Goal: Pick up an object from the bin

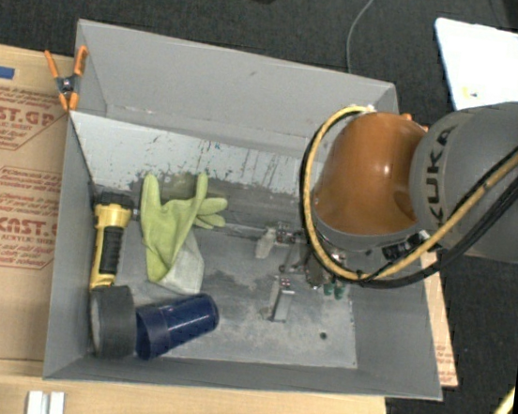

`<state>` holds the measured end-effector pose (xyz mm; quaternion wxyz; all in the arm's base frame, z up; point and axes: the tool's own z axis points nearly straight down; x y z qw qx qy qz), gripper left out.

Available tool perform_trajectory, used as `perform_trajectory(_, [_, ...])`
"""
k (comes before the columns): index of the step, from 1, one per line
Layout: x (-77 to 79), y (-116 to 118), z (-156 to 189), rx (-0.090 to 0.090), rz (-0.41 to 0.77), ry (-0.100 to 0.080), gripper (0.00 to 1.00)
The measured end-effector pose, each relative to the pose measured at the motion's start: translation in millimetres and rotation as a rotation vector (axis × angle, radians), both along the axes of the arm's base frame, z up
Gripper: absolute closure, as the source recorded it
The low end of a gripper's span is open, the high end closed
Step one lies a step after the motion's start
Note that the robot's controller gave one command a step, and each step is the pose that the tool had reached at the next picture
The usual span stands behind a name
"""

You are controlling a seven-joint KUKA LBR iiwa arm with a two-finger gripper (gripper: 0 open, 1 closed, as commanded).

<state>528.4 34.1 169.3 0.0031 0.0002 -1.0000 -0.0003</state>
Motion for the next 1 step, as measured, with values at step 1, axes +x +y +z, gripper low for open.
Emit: perform_trajectory(1, [1.8,-0.1,3.4,0.0,0.0,-0.007,0.0])
